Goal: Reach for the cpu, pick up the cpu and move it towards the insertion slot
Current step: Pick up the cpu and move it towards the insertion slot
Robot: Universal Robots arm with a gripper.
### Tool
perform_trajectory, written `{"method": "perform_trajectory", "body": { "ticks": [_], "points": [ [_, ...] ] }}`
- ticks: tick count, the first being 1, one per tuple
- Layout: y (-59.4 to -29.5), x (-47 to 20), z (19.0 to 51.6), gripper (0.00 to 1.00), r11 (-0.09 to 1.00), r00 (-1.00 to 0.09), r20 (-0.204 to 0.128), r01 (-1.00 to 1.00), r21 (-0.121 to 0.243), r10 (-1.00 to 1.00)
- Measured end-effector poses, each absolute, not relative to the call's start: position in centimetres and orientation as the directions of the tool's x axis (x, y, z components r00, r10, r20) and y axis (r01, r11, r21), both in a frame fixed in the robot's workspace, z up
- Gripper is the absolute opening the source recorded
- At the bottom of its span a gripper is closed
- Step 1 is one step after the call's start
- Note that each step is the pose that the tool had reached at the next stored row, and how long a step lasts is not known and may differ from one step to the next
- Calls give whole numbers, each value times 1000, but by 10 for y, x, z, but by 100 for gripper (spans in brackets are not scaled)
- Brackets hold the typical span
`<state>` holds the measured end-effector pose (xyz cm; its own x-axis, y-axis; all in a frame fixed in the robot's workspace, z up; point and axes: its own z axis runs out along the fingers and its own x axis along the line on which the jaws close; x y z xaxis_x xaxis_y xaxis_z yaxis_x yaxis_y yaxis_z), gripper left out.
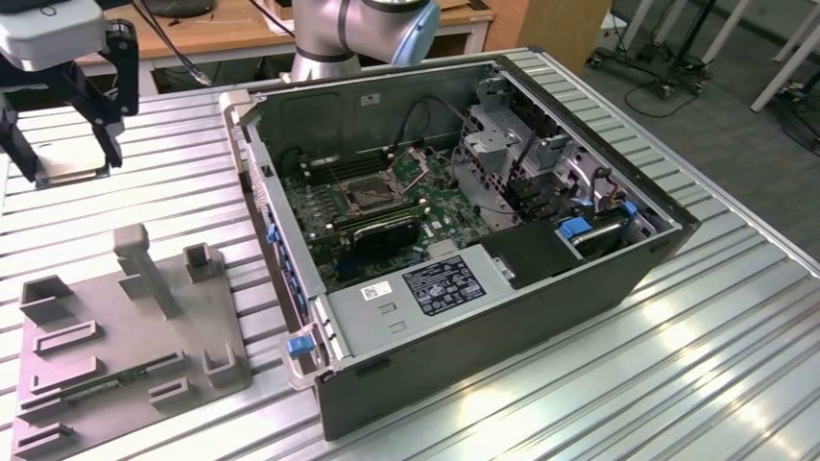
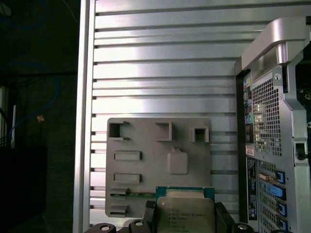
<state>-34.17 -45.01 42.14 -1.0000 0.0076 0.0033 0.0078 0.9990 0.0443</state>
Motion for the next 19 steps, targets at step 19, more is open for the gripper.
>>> {"method": "perform_trajectory", "body": {
  "ticks": [19],
  "points": [
    [-450,-328,421,55,999,-1000,3,8,44,8]
  ]
}}
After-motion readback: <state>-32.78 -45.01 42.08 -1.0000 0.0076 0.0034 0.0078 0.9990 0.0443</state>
